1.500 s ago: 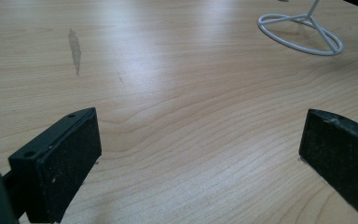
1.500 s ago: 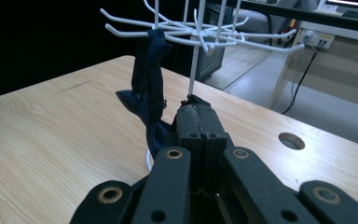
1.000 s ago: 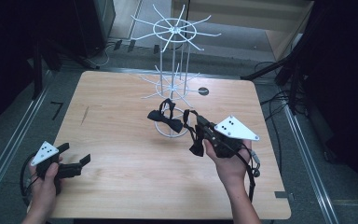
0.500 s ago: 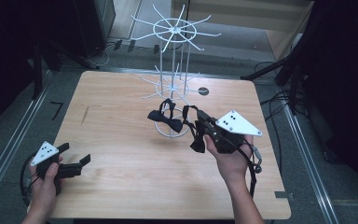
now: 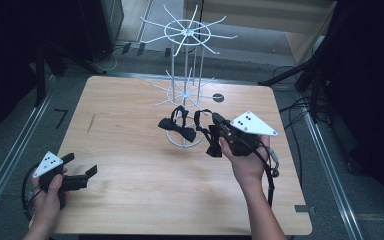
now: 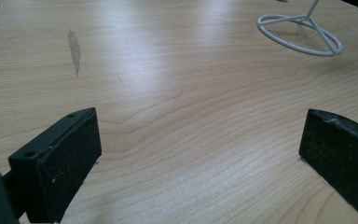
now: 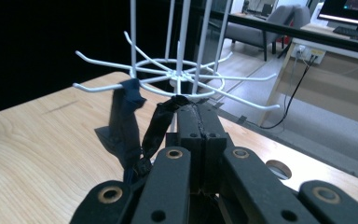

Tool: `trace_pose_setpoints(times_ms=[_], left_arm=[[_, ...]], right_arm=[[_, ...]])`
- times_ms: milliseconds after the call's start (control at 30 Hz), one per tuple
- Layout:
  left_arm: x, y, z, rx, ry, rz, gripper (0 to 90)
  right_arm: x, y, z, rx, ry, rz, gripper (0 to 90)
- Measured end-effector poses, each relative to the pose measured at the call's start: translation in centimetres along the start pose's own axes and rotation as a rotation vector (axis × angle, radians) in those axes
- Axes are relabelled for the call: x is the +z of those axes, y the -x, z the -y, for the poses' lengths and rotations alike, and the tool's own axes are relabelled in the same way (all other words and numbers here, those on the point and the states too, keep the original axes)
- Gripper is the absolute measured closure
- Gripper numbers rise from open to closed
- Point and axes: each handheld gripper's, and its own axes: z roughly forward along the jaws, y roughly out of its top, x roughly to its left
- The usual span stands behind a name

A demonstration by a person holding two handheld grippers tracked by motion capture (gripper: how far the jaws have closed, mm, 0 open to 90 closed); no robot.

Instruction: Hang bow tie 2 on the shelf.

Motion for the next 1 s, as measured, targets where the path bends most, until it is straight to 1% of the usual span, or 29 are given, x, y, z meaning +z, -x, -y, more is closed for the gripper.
trace_pose_setpoints(times_ms=[67,200,533,633,833,933,1000], left_arm=[[0.0,0.0,0.0,0.0,0.001,0.0,0.0],[0.0,0.0,0.0,0.001,0.0,0.001,0.0],[0.0,0.0,0.0,0.004,0.001,0.005,0.0],[0.0,0.0,0.0,0.006,0.003,0.003,0.0],[0.0,0.0,0.0,0.002,0.002,0.005,0.0],[0.0,0.0,0.0,0.002,0.004,0.007,0.0],[0.0,0.0,0.0,0.001,0.005,0.007,0.0]], right_arm=[[0.4,0.2,0.2,0.005,-0.006,0.002,90.0],[1.3,0.7,0.6,0.043,-0.017,-0.007,90.0],[3.4,1.5,1.6,0.1,-0.044,-0.011,90.0],[4.2,1.5,2.0,0.115,-0.052,-0.014,90.0],[5.2,1.3,2.3,0.15,-0.046,-0.031,90.0],[5.6,1.2,2.6,0.145,-0.062,-0.028,90.0],[5.7,1.3,2.9,0.153,-0.064,-0.026,90.0]])
